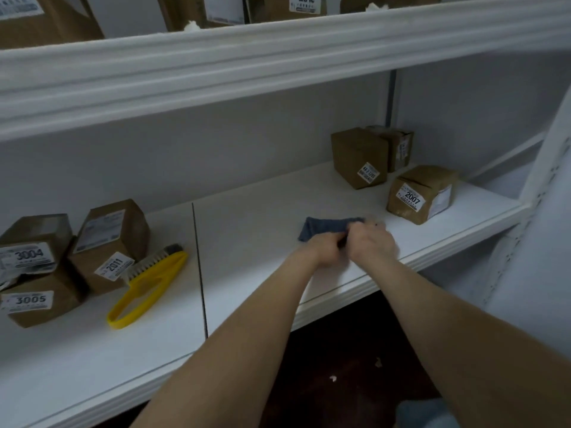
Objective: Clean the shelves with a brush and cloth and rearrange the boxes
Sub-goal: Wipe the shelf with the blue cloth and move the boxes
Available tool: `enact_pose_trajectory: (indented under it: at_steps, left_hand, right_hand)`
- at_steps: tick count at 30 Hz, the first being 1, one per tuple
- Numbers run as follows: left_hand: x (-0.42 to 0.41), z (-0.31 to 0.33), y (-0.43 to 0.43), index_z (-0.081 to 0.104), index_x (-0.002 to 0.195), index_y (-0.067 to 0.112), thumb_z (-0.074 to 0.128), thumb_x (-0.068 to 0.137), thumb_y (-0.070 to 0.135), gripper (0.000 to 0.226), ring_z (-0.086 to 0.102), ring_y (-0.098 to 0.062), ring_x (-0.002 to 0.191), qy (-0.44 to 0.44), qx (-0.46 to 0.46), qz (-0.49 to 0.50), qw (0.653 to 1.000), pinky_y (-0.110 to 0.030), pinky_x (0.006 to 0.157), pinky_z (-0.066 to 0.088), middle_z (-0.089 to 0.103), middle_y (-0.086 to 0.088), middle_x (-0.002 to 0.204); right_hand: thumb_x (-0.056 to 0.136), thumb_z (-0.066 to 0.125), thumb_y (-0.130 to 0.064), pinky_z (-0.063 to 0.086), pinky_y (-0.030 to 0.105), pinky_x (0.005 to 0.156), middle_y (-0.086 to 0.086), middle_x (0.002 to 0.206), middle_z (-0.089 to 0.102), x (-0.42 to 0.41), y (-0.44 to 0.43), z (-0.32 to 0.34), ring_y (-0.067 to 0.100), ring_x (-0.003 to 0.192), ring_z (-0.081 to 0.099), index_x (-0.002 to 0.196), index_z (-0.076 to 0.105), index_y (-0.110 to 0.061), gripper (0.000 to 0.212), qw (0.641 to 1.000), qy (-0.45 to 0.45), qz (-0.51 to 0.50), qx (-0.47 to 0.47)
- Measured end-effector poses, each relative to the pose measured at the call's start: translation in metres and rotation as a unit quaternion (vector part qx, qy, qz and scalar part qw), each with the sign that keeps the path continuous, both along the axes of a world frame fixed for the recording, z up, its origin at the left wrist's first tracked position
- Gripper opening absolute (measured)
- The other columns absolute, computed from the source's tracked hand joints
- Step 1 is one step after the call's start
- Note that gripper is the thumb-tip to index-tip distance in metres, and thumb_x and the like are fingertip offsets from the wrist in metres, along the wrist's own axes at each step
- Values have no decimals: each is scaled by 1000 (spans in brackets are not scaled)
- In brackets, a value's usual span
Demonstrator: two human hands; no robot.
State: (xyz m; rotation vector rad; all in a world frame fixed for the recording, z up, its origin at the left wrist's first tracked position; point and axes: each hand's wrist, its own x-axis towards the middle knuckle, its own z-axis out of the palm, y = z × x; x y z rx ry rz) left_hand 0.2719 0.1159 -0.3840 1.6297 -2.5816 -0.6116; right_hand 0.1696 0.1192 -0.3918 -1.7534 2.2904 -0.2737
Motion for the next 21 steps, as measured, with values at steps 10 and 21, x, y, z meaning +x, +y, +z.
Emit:
enact_pose_trajectory:
  at_steps: [10,21]
  left_hand:
    - [42,-12,-71,49,135,12,34,102,22,37,54,-26,116,-28,-18,89,995,-26,91,38,54,-11,135]
    - [153,15,0,67,113,9,58,90,24,29,63,-28,102,-151,6,253,955,-28,82,46,66,-13,115]
  right_hand:
    - [100,43,-31,43,44,102,13,142,46,41,-64,-2,32,126,47,140,45,-18,43,986,-28,157,55]
    - [90,58,-30,42,32,99,10,137,51,130,2,11,28,125,49,133,54,-13,47,954,-1,299,11]
